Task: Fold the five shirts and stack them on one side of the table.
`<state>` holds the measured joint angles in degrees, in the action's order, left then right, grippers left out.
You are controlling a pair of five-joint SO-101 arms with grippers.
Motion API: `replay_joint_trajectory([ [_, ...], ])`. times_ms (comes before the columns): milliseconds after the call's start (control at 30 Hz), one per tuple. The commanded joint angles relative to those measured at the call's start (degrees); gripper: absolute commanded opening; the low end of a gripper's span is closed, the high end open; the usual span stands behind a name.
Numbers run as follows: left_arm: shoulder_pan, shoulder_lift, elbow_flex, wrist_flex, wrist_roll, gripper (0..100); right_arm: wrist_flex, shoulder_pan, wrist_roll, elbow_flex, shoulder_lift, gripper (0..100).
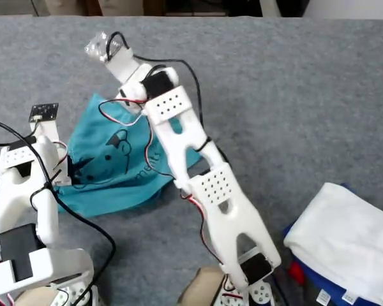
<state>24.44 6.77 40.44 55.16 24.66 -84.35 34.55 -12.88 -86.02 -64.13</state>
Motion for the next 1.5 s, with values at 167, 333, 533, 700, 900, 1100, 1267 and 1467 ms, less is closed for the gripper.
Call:
replay_joint_trajectory([
  [167,1.32,0.22,1.23,-4.31,3.60,2,-4.31,0.04,0.97,-3.82,0.48,22.8],
  [333,1.32,0.22,1.58,-5.71,3.52,2,-0.53,1.01,1.05,5.76,-2.77,22.1],
  [533,1.32,0.22,1.14,-5.71,3.43,2,-11.43,-2.51,0.53,6.11,-2.68,3.3],
  [700,1.23,0.22,0.18,-5.80,-0.62,2,-18.11,-5.93,0.62,7.87,-2.42,1.6],
  [900,0.44,0.22,-0.53,-9.41,-7.56,2,-18.11,-10.51,0.62,22.20,5.76,0.5],
  [1100,-6.42,0.31,-1.93,-12.31,-14.42,2,-18.02,-13.14,-2.20,50.51,22.37,0.5],
  [1267,-11.78,0.22,-4.92,-12.31,-16.53,2,-17.76,-17.80,-4.75,70.37,37.05,0.5],
  [1467,-15.91,0.13,-10.46,-12.31,-20.31,2,-17.14,-20.70,-8.79,91.03,54.46,0.6],
])
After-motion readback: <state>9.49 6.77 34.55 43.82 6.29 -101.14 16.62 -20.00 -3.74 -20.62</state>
